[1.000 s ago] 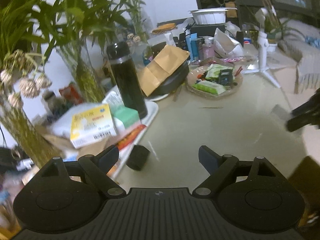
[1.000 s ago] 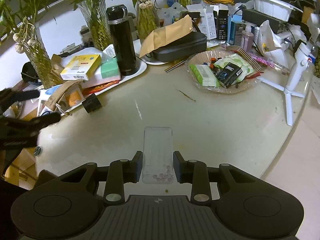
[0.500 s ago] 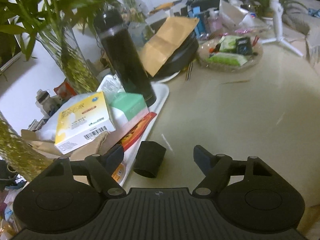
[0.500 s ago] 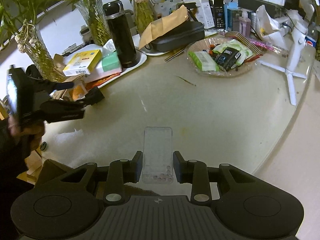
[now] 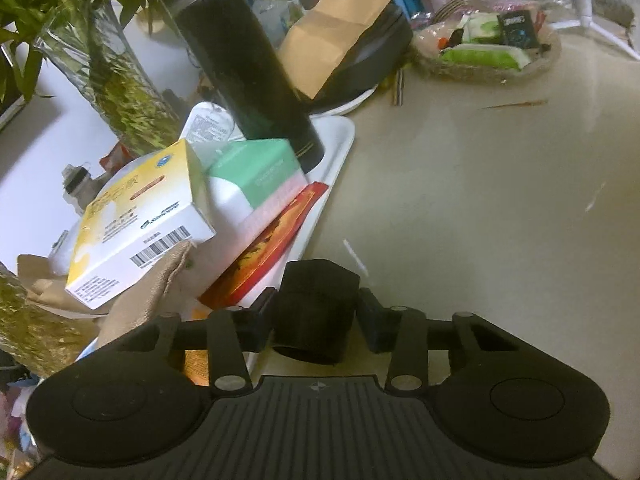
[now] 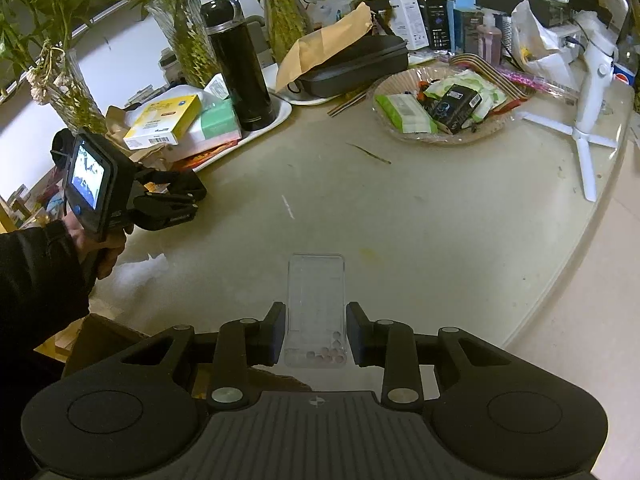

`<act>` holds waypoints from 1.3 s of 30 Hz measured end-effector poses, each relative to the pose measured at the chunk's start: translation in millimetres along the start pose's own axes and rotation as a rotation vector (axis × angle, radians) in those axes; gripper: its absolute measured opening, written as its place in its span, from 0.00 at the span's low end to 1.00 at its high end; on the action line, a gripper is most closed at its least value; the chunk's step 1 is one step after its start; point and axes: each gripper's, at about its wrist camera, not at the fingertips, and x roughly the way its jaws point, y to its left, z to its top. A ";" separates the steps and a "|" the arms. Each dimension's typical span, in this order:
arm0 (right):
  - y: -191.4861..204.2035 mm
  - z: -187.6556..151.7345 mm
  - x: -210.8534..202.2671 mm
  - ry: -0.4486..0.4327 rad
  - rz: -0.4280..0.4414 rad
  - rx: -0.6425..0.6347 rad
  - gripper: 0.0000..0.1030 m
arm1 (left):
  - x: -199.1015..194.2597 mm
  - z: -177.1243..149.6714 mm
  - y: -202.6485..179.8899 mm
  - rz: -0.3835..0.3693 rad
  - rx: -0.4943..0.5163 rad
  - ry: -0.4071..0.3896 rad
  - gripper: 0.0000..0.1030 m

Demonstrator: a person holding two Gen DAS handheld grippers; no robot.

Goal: Organize rigid objects
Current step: 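Close the left gripper around the black rubber cylinder, then carry the cylinder with the left gripper while the right carries the tray to the cardboard box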

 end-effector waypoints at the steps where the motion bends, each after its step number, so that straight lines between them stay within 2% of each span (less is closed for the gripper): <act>1: -1.3 0.0 0.2 0.001 -0.001 0.003 0.34 | -0.3 0.3 1.1 -0.012 -0.010 0.002 0.40; 8: -4.4 -1.9 -3.0 -0.002 -0.010 0.010 0.34 | -17.4 4.0 4.8 -0.103 -0.076 -0.002 0.39; 18: 4.4 -5.8 -10.5 -0.006 -0.016 -0.005 0.34 | -50.3 8.3 8.8 -0.170 -0.180 0.017 0.39; 31: 22.0 -11.5 -25.7 -0.005 -0.037 -0.031 0.34 | -108.0 8.8 15.4 -0.192 -0.323 0.102 0.39; 39: 34.3 -14.7 -40.6 -0.015 -0.035 -0.042 0.34 | -146.1 4.6 14.3 -0.250 -0.398 0.118 0.39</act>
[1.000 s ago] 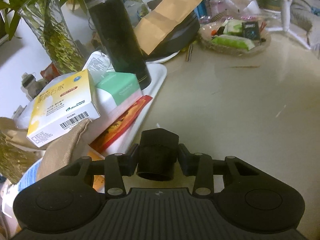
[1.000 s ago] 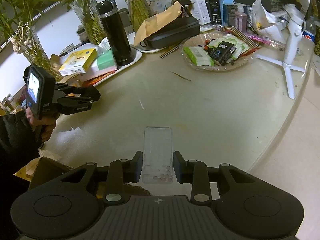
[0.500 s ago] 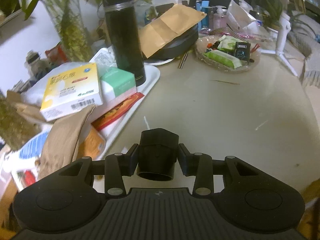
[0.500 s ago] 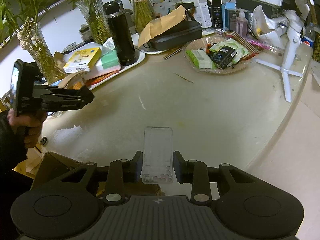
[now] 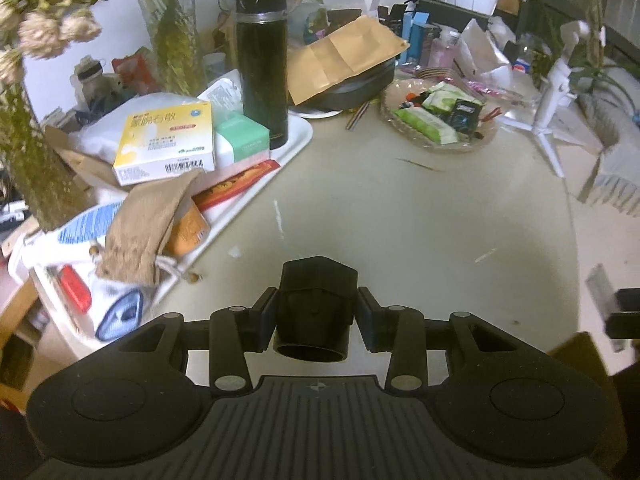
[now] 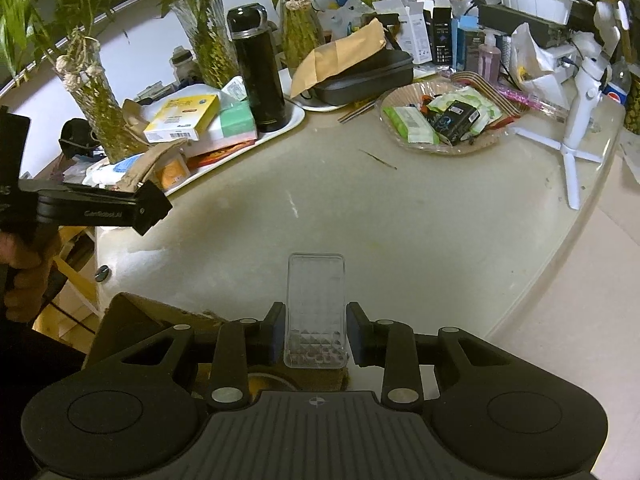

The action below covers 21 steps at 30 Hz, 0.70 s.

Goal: Organize rigid objects
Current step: 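Carry the cylinder with the left gripper while the right carries the tray to the cardboard box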

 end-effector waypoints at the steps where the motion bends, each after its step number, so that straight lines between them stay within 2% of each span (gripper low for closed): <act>1: 1.2 -0.4 -2.1 -0.002 0.001 -0.002 0.34 | -4.4 -2.2 -0.7 -0.011 -0.009 0.001 0.39; 12: 11.9 -6.8 -20.8 -0.015 0.016 -0.009 0.34 | -43.6 -27.3 -18.2 -0.128 -0.067 0.032 0.39; 21: 20.9 -11.9 -36.6 -0.028 0.024 -0.024 0.34 | -51.5 -44.6 -35.5 -0.219 -0.116 0.073 0.39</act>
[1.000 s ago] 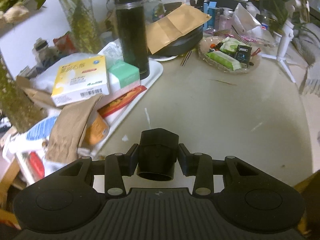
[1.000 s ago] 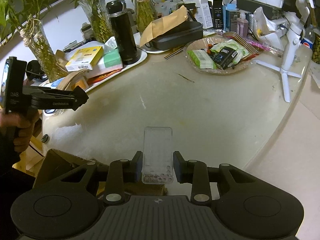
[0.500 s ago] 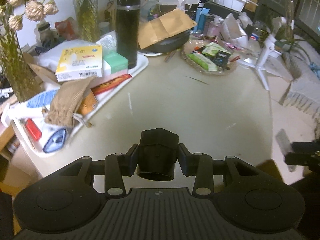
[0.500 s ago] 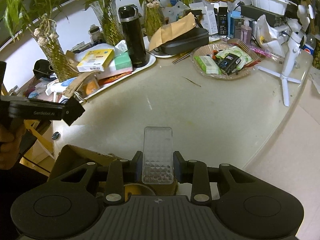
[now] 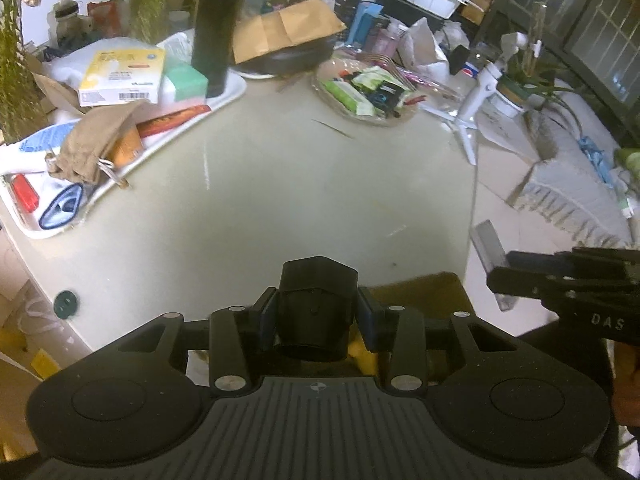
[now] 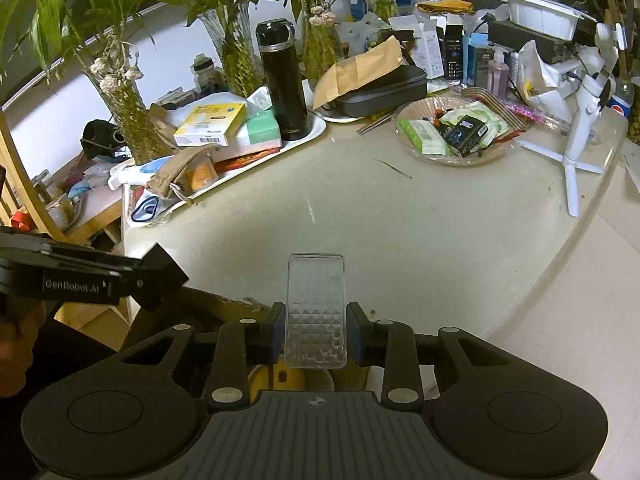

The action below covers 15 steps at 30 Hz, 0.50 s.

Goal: Organize rigid objects
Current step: 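Carry the cylinder with the left gripper while the right carries the tray to the cardboard box, then open the left gripper to drop the black cylinder into the cardboard box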

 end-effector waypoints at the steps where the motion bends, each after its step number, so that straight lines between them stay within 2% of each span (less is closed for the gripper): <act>1: 0.4 -0.3 -1.3 -0.001 0.000 -0.001 0.34 | 1.2 -1.1 -1.6 -0.001 -0.002 0.007 0.39; 7: 1.6 -3.1 -7.1 -0.003 0.005 0.003 0.34 | 13.0 -6.2 -2.5 -0.058 -0.054 0.029 0.40; 8: 1.9 -4.0 -8.0 -0.003 0.004 0.003 0.34 | 13.6 -8.1 -1.7 -0.066 -0.061 0.027 0.42; 10: 1.8 -5.1 -9.5 -0.002 0.005 0.005 0.34 | 12.3 -11.0 -2.6 -0.074 -0.061 0.018 0.56; 15: -1.1 -9.2 -11.6 0.008 0.001 0.014 0.34 | 0.5 -17.2 -6.9 -0.043 -0.039 -0.004 0.56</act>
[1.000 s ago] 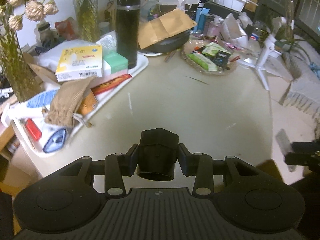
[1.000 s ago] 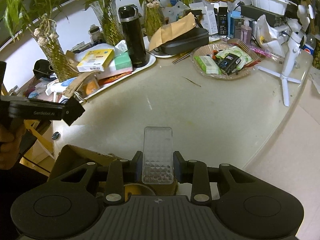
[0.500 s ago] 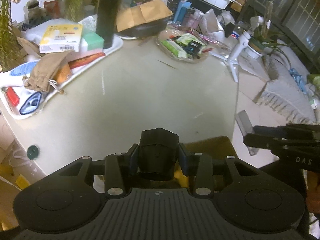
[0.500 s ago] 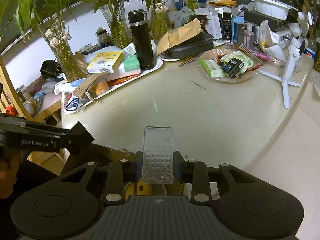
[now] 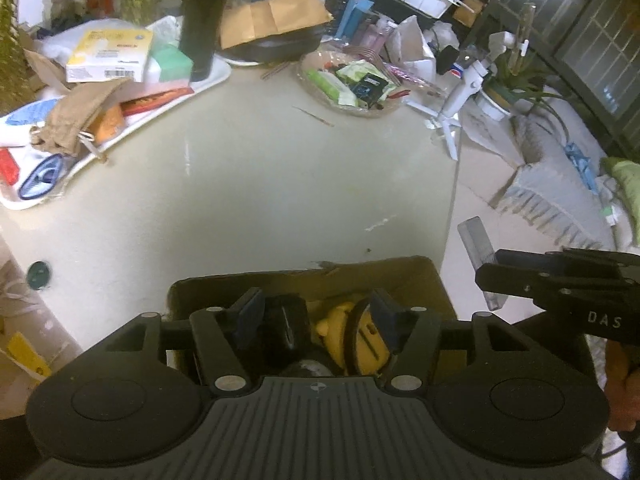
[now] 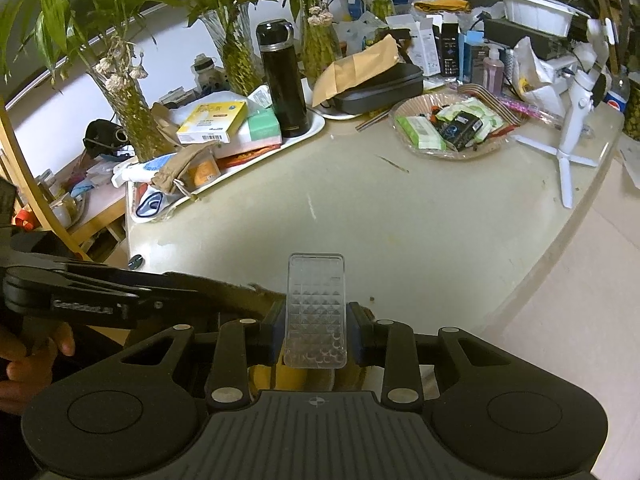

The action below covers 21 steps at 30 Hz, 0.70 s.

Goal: Organize rigid objects
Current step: 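Open the left gripper to drop the black cylinder into the cardboard box, then lower the clear tray into the cardboard box and open the right gripper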

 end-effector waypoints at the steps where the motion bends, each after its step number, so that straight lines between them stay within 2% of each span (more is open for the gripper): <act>1: -0.6 -0.7 0.3 0.002 0.000 0.004 0.34 | -2.2 -1.1 -0.5 0.011 0.000 -0.003 0.56; 12: 2.4 -7.9 4.8 0.026 0.004 0.020 0.34 | -18.6 -15.9 -3.3 0.168 0.023 0.017 0.56; 21: 12.5 -10.5 9.4 0.043 0.009 0.009 0.34 | -21.8 -20.1 -8.5 0.198 0.034 0.014 0.56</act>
